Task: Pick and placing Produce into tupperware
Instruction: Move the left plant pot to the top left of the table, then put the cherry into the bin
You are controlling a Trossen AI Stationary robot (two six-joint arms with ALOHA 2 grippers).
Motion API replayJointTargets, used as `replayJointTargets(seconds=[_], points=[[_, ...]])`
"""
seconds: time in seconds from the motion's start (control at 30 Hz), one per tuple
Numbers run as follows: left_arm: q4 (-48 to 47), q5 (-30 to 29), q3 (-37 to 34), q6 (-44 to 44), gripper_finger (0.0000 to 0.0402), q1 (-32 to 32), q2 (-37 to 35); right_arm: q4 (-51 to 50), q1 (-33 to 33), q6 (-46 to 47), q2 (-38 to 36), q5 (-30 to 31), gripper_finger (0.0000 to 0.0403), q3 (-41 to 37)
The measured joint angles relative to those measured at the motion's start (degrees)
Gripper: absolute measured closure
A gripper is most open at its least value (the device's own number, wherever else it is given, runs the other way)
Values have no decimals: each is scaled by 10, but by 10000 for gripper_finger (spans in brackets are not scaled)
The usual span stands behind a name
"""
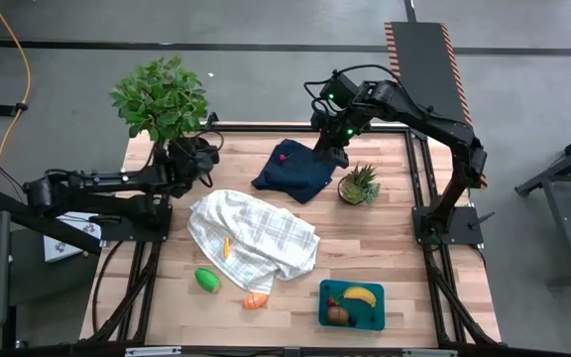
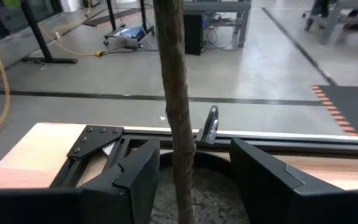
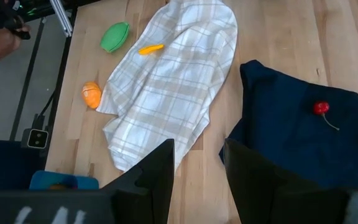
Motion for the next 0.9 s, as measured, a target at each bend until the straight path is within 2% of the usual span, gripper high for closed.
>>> replayJointTargets(seconds=[0.2, 0.63, 0.9], points=[[-31, 11, 0, 0, 218, -14, -42, 1, 0, 0, 0, 0, 274, 0], [-66, 9, 0, -31, 218, -118, -79, 1, 0, 0, 0, 0, 274, 0], [-163, 5, 0, -126, 218, -130, -78, 2, 0, 15, 0, 0, 274, 0]])
